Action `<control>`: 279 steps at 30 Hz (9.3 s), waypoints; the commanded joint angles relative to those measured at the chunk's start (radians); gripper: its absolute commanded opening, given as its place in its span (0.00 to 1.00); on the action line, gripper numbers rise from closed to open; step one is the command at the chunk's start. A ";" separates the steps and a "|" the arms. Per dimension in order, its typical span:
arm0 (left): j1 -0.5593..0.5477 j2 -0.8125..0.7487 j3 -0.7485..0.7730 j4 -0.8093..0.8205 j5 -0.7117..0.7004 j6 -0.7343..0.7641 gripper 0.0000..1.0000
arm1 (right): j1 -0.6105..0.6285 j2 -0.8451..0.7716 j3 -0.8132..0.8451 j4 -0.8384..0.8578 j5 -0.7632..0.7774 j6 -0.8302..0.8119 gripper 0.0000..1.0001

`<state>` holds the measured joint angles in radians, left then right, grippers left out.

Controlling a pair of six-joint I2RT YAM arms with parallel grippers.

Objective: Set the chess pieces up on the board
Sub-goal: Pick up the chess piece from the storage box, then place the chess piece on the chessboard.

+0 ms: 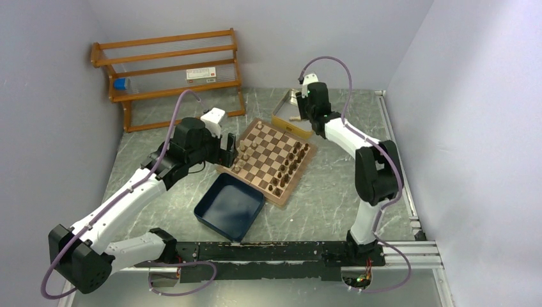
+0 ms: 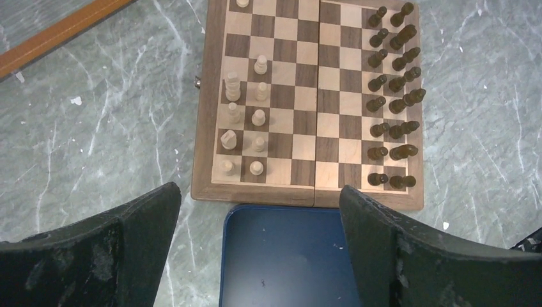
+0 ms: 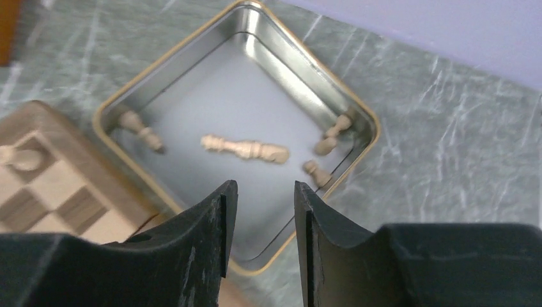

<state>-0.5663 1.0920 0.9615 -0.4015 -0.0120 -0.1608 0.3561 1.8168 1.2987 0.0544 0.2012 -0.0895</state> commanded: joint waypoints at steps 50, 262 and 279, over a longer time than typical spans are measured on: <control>0.018 -0.064 -0.022 0.004 -0.068 0.050 0.98 | -0.121 0.588 0.624 -0.432 -0.458 -0.512 0.29; 0.039 0.850 0.463 0.145 -0.047 -0.097 0.12 | 0.117 -0.699 -0.708 0.475 -0.327 0.224 0.00; 0.039 0.866 0.465 0.146 -0.043 -0.093 0.14 | 0.118 -0.701 -0.705 0.471 -0.324 0.217 0.00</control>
<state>-0.5323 1.9377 1.4254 -0.2810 -0.0734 -0.2584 0.4667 1.1393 0.5980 0.4965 -0.1410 0.1413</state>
